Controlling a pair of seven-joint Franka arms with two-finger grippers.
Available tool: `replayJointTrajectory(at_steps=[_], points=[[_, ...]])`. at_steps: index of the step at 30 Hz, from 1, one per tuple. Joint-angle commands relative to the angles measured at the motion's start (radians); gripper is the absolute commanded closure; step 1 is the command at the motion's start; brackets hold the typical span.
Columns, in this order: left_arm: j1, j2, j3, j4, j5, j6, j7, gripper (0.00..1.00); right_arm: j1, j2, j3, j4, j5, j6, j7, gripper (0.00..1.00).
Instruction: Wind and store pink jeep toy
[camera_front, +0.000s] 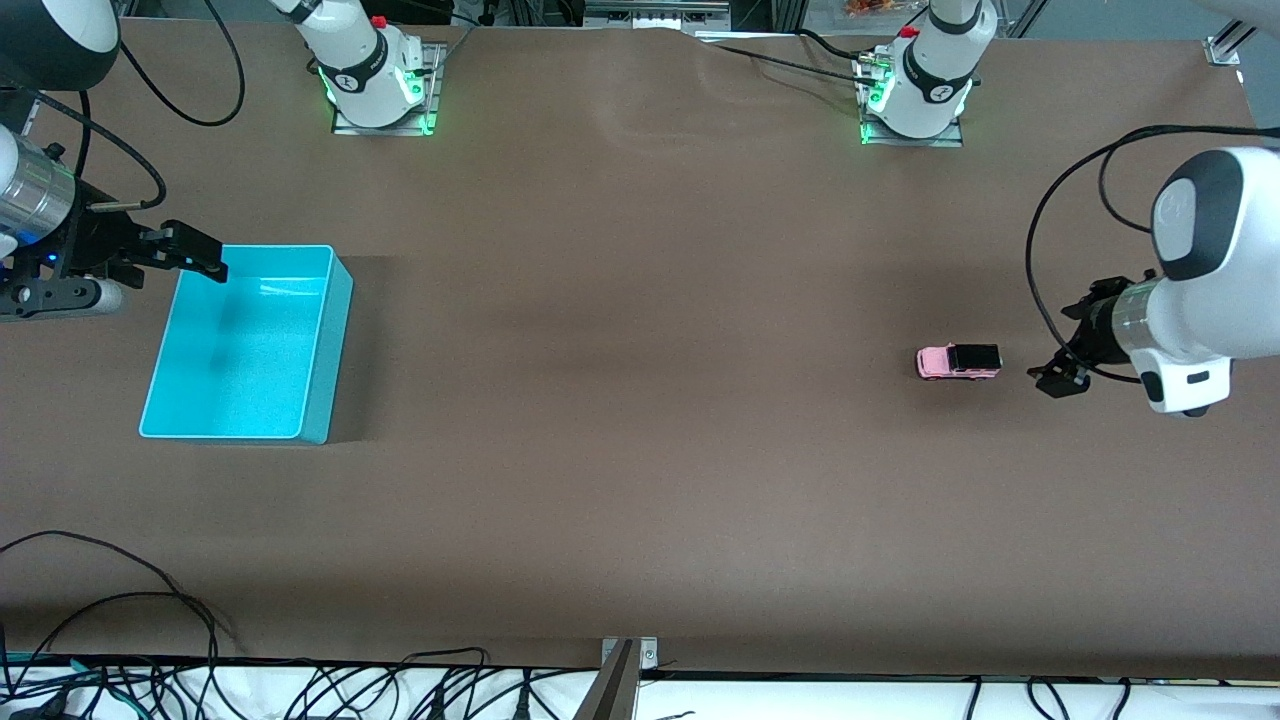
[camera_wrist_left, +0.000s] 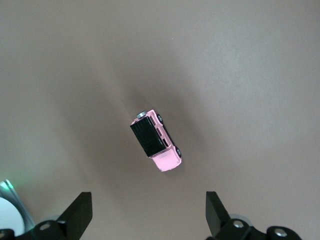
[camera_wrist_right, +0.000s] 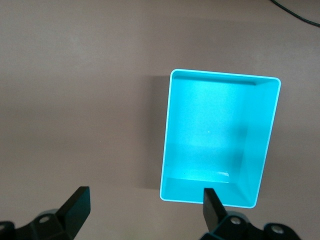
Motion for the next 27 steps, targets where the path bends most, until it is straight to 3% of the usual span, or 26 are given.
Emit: replayJointTrajectory(at_steps=[1,5,17,27], points=[[-0.002,0.002,-0.003,-0.060,0.008,0.078,-0.167,0.00,-0.004,0.000,-0.002,0.014,0.019,-0.015,-0.008,0.00],[-0.003,-0.006,-0.005,-0.149,0.014,0.178,-0.288,0.00,-0.004,0.000,-0.001,0.014,0.019,-0.015,-0.010,0.00],[-0.003,-0.052,-0.009,-0.427,0.016,0.463,-0.416,0.00,-0.009,-0.005,-0.011,0.015,0.019,-0.015,-0.011,0.00],[0.008,-0.039,-0.009,-0.563,0.016,0.663,-0.496,0.00,-0.007,-0.006,-0.011,0.015,0.019,-0.015,-0.011,0.00]])
